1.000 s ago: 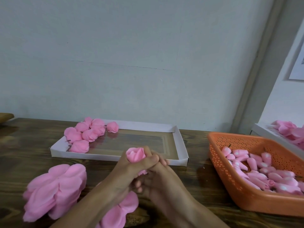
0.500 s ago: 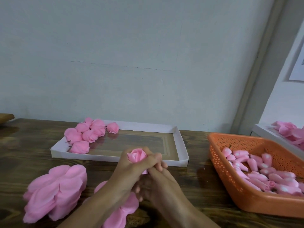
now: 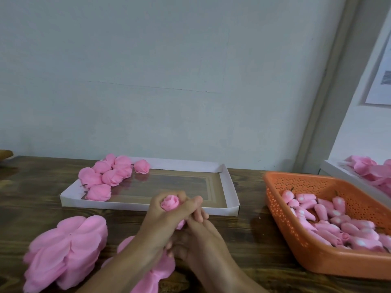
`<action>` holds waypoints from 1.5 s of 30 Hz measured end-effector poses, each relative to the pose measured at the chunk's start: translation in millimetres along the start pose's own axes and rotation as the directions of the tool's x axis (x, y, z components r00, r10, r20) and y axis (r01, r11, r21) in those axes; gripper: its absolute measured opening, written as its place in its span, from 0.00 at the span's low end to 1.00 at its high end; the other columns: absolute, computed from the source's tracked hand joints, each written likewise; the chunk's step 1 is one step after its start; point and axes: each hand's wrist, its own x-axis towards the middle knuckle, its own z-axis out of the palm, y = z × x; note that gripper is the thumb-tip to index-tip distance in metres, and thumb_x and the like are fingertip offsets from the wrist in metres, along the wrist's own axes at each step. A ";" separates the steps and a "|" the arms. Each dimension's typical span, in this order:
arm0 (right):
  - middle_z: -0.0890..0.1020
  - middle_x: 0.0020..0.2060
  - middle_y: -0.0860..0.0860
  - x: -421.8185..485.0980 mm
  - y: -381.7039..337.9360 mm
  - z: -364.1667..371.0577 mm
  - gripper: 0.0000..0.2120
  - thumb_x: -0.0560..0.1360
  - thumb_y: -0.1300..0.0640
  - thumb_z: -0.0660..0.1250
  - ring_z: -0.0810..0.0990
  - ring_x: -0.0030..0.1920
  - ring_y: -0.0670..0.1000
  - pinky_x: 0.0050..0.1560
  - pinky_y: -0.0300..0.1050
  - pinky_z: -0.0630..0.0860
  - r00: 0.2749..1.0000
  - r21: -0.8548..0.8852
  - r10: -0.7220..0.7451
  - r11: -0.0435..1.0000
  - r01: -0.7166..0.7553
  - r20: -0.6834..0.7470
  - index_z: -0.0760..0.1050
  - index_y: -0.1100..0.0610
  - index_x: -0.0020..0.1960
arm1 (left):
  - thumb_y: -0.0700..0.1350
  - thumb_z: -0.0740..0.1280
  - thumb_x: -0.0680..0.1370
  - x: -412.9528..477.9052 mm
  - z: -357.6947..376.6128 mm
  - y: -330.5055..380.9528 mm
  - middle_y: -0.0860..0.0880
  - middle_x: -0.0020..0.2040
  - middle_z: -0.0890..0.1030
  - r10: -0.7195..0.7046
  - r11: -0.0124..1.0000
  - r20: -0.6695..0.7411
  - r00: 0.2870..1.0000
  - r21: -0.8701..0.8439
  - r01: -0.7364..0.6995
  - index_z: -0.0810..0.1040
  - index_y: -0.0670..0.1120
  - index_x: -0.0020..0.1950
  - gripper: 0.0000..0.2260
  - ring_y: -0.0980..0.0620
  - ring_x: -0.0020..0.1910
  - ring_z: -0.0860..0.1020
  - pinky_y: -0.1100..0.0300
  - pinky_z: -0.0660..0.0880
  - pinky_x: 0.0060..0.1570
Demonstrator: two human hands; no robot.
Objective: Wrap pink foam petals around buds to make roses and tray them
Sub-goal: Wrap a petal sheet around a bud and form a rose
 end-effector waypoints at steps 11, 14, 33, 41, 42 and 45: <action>0.76 0.33 0.55 7.6 7.9 -2.7 0.20 0.78 0.45 0.68 0.77 0.31 0.52 0.29 0.42 0.72 0.998 -0.098 0.051 0.994 -0.054 -0.036 0.74 0.64 0.55 | 0.51 0.78 0.72 -0.8 -3.1 -1.6 0.39 0.33 0.82 0.010 1.000 0.068 0.998 -0.005 -0.010 0.76 0.46 0.28 0.17 0.44 0.36 0.85 0.62 0.76 0.30; 0.82 0.37 0.56 4.1 1.4 -11.0 0.14 0.81 0.49 0.70 0.82 0.38 0.54 0.38 0.46 0.77 1.000 -0.202 -0.020 0.979 0.023 0.018 0.81 0.58 0.59 | 0.51 0.77 0.71 1.6 -2.8 -4.3 0.40 0.33 0.82 0.018 1.000 -0.014 1.000 -0.022 -0.019 0.75 0.46 0.28 0.18 0.44 0.36 0.86 0.60 0.79 0.31; 0.84 0.47 0.59 0.4 0.7 -8.7 0.17 0.78 0.59 0.70 0.83 0.44 0.55 0.42 0.45 0.80 0.984 -0.053 -0.117 0.991 0.125 0.136 0.80 0.57 0.67 | 0.51 0.78 0.71 6.5 -5.4 -8.6 0.37 0.40 0.84 -0.025 0.999 -0.055 0.998 -0.040 0.023 0.79 0.40 0.35 0.17 0.38 0.52 0.87 0.54 0.83 0.42; 0.82 0.39 0.59 1.2 -0.8 -0.9 0.17 0.77 0.50 0.69 0.81 0.35 0.54 0.33 0.46 0.75 0.998 -0.097 0.044 0.994 -0.047 -0.036 0.80 0.62 0.57 | 0.50 0.77 0.73 4.7 -7.1 -9.9 0.37 0.32 0.79 -0.025 0.998 0.041 0.999 -0.053 0.027 0.74 0.42 0.31 0.19 0.35 0.44 0.86 0.56 0.82 0.42; 0.83 0.42 0.61 1.1 -1.4 -0.3 0.16 0.78 0.53 0.69 0.82 0.37 0.56 0.34 0.47 0.75 0.999 -0.068 0.040 0.997 -0.042 -0.032 0.80 0.64 0.59 | 0.50 0.77 0.73 4.8 -6.9 -9.1 0.38 0.32 0.80 -0.016 0.999 0.034 0.999 -0.046 0.018 0.73 0.43 0.31 0.18 0.35 0.45 0.86 0.56 0.82 0.43; 0.84 0.53 0.61 -3.7 -2.3 2.8 0.07 0.83 0.65 0.65 0.85 0.51 0.58 0.34 0.47 0.77 0.999 0.129 0.029 0.991 -0.032 0.025 0.79 0.64 0.59 | 0.50 0.76 0.73 6.0 -5.8 -8.7 0.38 0.32 0.80 0.035 0.999 0.000 0.999 0.015 -0.035 0.74 0.43 0.31 0.18 0.36 0.44 0.86 0.56 0.82 0.43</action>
